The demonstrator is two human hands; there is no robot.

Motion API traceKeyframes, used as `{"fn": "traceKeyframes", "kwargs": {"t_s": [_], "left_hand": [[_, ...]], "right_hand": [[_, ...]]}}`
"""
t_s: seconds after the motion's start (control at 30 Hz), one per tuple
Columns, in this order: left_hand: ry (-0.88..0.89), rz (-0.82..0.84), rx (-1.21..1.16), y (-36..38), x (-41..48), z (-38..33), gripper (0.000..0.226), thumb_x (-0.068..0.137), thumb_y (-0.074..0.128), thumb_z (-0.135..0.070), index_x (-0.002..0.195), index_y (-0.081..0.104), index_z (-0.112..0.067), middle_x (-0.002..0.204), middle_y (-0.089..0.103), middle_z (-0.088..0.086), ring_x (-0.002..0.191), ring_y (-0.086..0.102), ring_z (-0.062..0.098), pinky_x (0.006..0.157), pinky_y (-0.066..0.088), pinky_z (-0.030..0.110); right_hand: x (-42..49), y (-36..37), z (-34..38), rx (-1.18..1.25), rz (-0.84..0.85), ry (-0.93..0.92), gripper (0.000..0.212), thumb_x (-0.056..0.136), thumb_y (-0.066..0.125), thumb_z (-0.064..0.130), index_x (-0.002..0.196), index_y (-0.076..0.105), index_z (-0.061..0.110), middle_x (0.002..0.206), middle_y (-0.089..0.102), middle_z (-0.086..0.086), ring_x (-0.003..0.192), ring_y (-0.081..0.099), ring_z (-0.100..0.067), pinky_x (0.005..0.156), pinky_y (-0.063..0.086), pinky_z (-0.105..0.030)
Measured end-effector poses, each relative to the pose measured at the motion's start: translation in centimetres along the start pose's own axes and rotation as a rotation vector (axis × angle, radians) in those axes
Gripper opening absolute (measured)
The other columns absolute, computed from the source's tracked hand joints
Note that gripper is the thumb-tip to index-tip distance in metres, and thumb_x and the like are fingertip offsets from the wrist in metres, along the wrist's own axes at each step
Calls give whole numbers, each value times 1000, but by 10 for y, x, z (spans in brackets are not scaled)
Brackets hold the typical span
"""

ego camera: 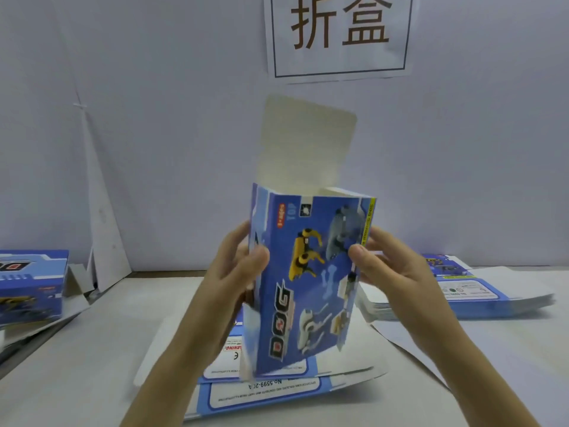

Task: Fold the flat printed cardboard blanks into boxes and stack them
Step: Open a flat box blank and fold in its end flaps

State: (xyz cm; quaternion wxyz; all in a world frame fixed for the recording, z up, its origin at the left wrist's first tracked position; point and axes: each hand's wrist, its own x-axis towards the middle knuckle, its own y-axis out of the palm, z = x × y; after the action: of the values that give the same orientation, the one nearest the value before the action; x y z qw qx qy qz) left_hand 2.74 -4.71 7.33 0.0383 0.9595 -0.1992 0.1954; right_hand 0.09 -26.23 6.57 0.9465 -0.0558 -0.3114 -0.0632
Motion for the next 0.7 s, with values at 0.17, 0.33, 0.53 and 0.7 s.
{"fn": "traceKeyframes", "kwargs": {"t_s": [0.17, 0.33, 0.53, 0.7], "left_hand": [[11, 133, 0, 11, -2, 2, 123, 30, 78, -77, 136, 31, -36, 122, 62, -12, 109, 65, 19, 77, 59, 34], [35, 133, -2, 14, -4, 6, 99, 35, 83, -70, 119, 36, -46, 108, 66, -22, 99, 68, 8, 65, 55, 19], [299, -56, -30, 7, -1, 9, 75, 58, 81, -51, 126, 49, -52, 111, 69, -6, 95, 70, 18, 66, 57, 26], [224, -70, -169, -5, -2, 3, 48, 64, 74, -62, 106, 70, -39, 95, 75, 0, 78, 73, 18, 58, 56, 25]], "right_hand": [[-2, 6, 4, 98, 0, 13, 39, 80, 61, 34, 119, 63, 35, 109, 70, -7, 93, 69, -10, 69, 53, -17], [-7, 3, 10, 266, 156, 68, 54, 77, 64, 27, 127, 46, 37, 111, 70, 2, 97, 70, -19, 67, 56, -24], [-7, -8, 19, 106, 123, -4, 59, 75, 69, 35, 131, 50, 32, 119, 66, 4, 110, 63, -15, 81, 53, -25], [-7, -14, 23, 92, 177, 97, 84, 57, 76, 47, 135, 45, 42, 125, 62, 6, 111, 64, -16, 83, 56, -29]]}}
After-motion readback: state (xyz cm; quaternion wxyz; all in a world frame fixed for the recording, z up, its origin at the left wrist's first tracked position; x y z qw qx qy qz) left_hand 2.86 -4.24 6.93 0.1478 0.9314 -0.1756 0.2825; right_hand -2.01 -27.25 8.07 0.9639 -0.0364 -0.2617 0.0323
